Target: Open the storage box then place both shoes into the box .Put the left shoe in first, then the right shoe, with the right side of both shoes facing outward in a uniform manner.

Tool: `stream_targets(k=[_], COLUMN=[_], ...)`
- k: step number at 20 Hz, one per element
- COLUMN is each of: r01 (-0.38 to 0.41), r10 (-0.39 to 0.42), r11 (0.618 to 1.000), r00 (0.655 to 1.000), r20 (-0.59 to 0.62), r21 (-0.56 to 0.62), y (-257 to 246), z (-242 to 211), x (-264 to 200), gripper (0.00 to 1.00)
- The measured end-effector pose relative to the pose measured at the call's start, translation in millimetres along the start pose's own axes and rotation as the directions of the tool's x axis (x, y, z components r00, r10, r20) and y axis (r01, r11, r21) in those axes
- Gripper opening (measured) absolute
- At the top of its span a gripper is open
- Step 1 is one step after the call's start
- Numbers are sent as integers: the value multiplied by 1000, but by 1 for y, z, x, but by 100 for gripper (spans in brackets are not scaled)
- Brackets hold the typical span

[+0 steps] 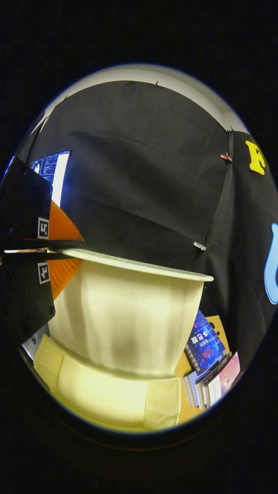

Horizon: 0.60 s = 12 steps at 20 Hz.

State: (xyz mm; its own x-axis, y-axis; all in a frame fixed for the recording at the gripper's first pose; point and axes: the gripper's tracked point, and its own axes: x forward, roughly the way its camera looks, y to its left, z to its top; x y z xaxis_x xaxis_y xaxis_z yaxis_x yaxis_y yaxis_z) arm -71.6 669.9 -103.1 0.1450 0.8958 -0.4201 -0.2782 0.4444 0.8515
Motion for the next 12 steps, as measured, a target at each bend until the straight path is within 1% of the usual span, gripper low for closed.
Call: stream_targets(k=[2, 3, 5, 6, 8, 10, 12], r01=[21, 54, 102, 119, 147, 185, 226], r10=[-21, -56, -102, -114, -130, -146, -158], r11=[999, 996, 975, 962, 937, 913, 890], r00=[1000, 998, 995, 993, 989, 981, 967], r20=[-23, -26, 11, 33, 74, 132, 198], r21=[-30, -77, -198, -246, -317, -364, -395], y=[-2, -7, -20, -25, -35, -45, -55], z=[-5, -7, -2, 2, 7, 18, 31], x=[20, 25, 26, 19, 0, -31, -67], gripper=[7, 11, 35, 43, 70, 97, 98])
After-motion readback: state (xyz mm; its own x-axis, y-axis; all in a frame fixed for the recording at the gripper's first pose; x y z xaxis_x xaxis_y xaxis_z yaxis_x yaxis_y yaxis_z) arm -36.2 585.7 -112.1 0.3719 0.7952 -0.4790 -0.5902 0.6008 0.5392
